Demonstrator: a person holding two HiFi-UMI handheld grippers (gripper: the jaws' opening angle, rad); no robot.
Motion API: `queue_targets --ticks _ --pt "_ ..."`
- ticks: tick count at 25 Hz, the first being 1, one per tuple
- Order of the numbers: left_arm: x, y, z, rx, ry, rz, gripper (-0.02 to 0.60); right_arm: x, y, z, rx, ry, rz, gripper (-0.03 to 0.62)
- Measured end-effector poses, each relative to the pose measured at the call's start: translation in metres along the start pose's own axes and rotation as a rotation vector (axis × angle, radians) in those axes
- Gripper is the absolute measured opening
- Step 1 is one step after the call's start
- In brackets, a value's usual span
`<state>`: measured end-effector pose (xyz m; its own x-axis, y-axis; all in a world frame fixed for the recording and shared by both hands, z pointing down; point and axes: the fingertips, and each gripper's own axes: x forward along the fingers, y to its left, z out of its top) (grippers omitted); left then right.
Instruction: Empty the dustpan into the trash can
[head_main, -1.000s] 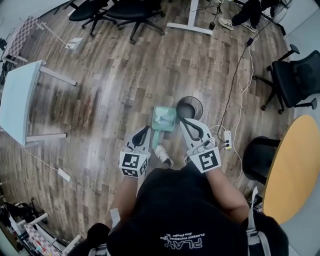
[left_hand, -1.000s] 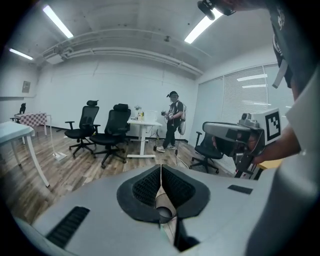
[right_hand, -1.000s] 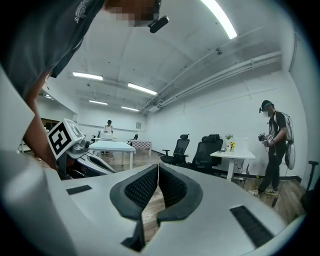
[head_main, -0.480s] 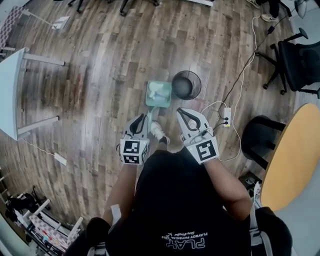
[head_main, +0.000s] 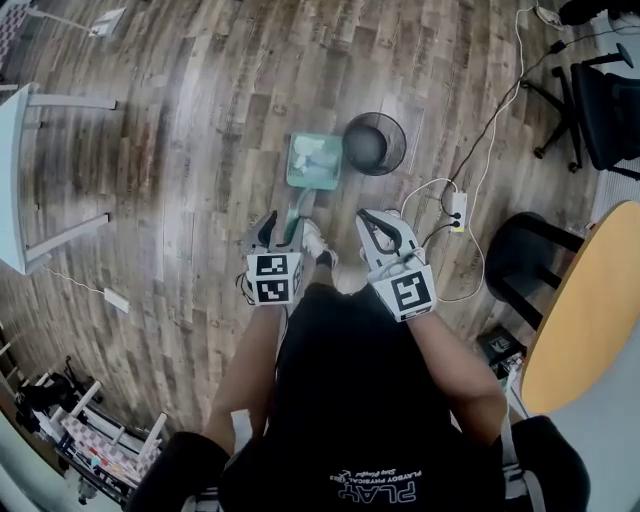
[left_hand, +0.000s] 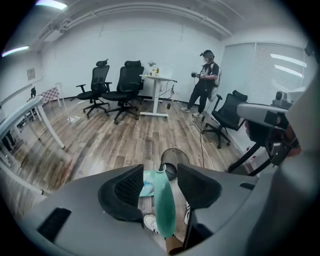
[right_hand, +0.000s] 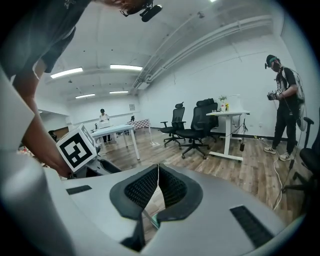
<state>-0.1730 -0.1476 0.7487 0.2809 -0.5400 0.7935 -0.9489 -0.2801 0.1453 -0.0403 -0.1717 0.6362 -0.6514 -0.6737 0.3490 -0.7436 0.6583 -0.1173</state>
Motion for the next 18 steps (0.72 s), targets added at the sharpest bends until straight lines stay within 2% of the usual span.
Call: queue_targets --ticks 7,10,13,18 --pt "0.043 -0.005 -0.035 -0.004 0.158 -0.018 0.27 -0.006 -0.003 -0.027 0.002 0.051 0.001 0.025" --pt "0.059 -0.005 -0.049 -0.038 0.222 -0.004 0.275 -0.013 -0.006 -0.035 0.018 0.077 0.001 0.025" --pt "0.071 -0.004 -0.052 -0.064 0.253 0.016 0.275 -0.02 -0.012 -0.039 0.028 0.091 -0.004 0.025" --pt "0.089 -0.001 -0.055 -0.057 0.274 0.049 0.272 -0.034 -0.025 -0.048 0.036 0.105 -0.024 0.025"
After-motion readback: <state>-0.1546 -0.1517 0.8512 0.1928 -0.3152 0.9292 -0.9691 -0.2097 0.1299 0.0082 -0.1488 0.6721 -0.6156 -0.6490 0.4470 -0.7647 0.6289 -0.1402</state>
